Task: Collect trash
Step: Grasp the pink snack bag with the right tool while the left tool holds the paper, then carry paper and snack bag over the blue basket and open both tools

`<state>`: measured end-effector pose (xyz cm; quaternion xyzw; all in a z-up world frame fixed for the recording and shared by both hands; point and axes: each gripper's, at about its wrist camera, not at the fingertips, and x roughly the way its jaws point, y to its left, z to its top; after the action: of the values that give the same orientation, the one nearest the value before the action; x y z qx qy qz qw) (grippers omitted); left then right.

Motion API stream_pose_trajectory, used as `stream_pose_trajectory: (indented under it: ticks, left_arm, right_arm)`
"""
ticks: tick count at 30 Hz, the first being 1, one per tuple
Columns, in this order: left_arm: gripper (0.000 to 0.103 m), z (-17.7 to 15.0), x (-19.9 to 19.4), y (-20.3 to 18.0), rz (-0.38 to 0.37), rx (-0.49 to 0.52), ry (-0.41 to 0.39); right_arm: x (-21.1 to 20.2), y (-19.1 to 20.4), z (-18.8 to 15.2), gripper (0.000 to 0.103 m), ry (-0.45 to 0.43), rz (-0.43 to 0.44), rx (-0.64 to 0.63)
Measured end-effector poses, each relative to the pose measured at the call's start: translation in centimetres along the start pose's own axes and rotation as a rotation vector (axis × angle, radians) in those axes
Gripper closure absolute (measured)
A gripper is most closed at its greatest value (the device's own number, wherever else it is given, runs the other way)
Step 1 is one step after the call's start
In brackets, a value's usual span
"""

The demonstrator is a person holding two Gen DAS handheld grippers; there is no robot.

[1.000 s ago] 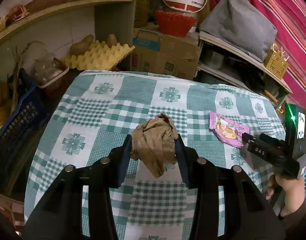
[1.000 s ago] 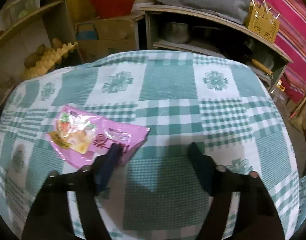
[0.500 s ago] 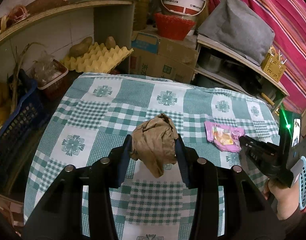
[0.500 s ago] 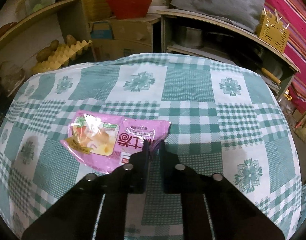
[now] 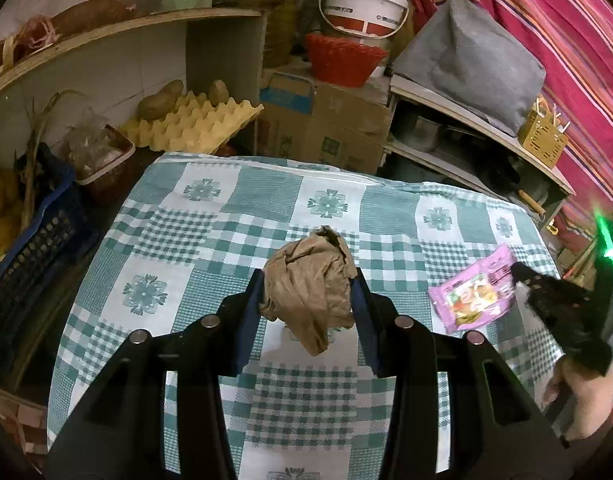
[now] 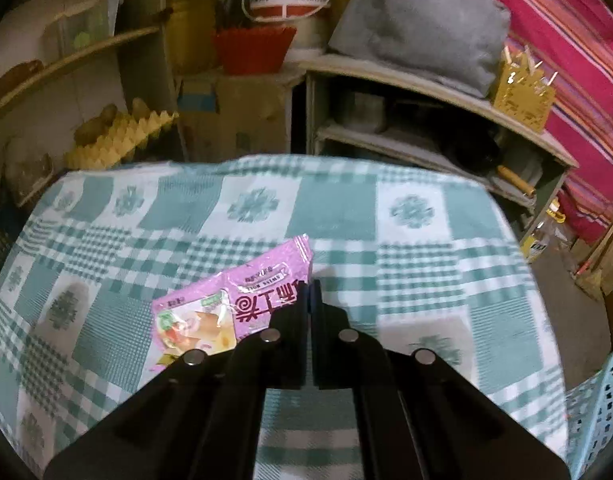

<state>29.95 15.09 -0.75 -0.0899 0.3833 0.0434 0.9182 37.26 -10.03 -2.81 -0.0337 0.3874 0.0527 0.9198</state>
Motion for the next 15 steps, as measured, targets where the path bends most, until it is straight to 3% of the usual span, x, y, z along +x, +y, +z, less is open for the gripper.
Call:
stream_pose_trajectory:
  ticks: [15]
  left_arm:
    - [0.061,-0.8,-1.7,-3.0,-0.030,0.045,-0.031]
  right_arm:
    - [-8.3,-7.1,-1.5,0.102,-0.102,-0.056,0.049]
